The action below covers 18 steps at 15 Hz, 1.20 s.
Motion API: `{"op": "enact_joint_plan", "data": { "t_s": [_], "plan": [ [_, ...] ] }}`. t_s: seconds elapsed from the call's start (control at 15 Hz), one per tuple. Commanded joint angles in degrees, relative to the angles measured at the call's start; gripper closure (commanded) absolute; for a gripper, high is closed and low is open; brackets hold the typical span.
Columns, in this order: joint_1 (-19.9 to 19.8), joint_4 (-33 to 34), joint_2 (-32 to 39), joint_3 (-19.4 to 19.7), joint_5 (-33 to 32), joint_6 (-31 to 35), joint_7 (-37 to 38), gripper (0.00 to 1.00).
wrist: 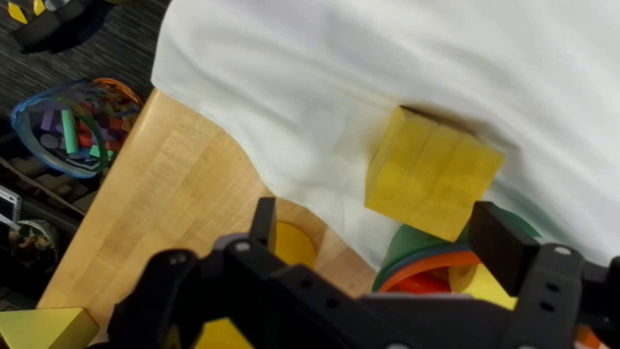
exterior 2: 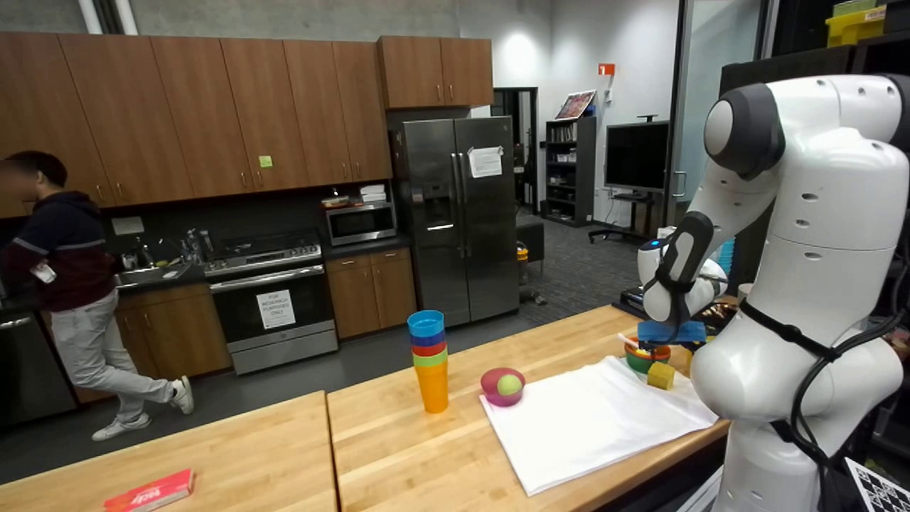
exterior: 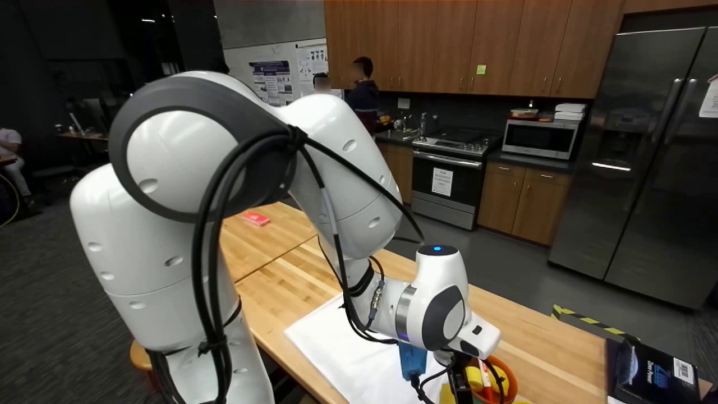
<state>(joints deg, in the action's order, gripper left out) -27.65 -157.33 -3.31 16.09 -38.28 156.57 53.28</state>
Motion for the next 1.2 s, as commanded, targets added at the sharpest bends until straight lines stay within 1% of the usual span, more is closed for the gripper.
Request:
{"op": "enact_joint_plan", "data": {
  "t_s": [0.0, 0.6, 1.13],
  "plan": [
    [2.07, 0.28, 1.56, 0.87, -0.67, 2.97, 1.45, 0.00],
    [3.85, 2.41, 5.92, 2.97, -1.90, 4.61, 2.79, 0.00],
    [7.29, 5.10, 9.55, 5.92, -1.82, 4.80, 4.10, 0.00]
  ]
}}
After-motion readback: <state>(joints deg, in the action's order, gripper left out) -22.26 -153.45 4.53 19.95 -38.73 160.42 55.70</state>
